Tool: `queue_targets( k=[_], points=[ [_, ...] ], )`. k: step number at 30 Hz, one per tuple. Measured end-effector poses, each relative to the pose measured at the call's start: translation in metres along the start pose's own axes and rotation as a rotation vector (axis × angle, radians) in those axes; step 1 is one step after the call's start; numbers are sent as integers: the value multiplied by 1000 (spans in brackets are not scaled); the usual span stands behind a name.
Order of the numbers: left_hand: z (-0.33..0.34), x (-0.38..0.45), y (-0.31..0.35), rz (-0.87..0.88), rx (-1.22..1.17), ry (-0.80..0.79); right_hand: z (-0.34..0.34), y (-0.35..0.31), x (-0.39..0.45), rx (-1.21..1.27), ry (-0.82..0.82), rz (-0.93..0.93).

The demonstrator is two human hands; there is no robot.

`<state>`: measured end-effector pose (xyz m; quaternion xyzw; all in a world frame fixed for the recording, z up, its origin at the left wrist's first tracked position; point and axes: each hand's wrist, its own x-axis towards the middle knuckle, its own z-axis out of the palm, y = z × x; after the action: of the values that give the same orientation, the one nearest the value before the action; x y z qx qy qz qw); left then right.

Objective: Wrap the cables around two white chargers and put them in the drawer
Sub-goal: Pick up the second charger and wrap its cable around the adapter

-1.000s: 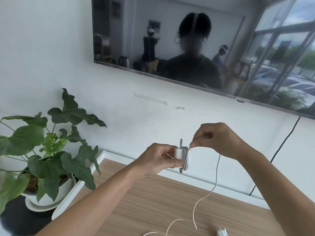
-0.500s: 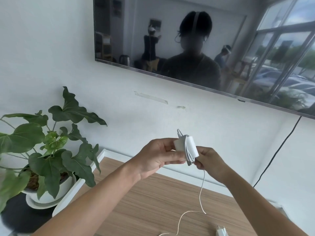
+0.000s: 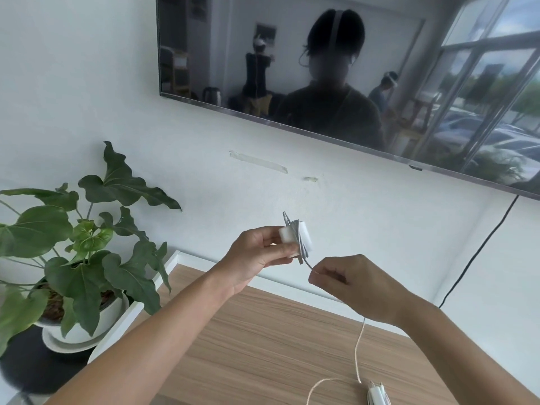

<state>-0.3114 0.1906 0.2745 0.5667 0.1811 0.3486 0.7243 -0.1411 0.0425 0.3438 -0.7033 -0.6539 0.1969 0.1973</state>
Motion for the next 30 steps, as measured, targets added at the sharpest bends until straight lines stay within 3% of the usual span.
queue_targets(
  k=[7, 13, 19, 23, 30],
  points=[
    [4, 5, 6, 4, 310, -59, -18, -14, -15, -398, 4, -46],
    [7, 9, 5, 16, 585, -131, -31, -21, -13, -436, -62, -2],
    [2, 11, 9, -29, 780, -227, -42, -18, 8, -409, 85, -161],
    [6, 7, 14, -39, 844, -320, -43, -17, 17, -245, 91, -217],
    [7, -7, 26, -55, 648, -470, -48, 11, 37, 330, 21, 21]
  ],
)
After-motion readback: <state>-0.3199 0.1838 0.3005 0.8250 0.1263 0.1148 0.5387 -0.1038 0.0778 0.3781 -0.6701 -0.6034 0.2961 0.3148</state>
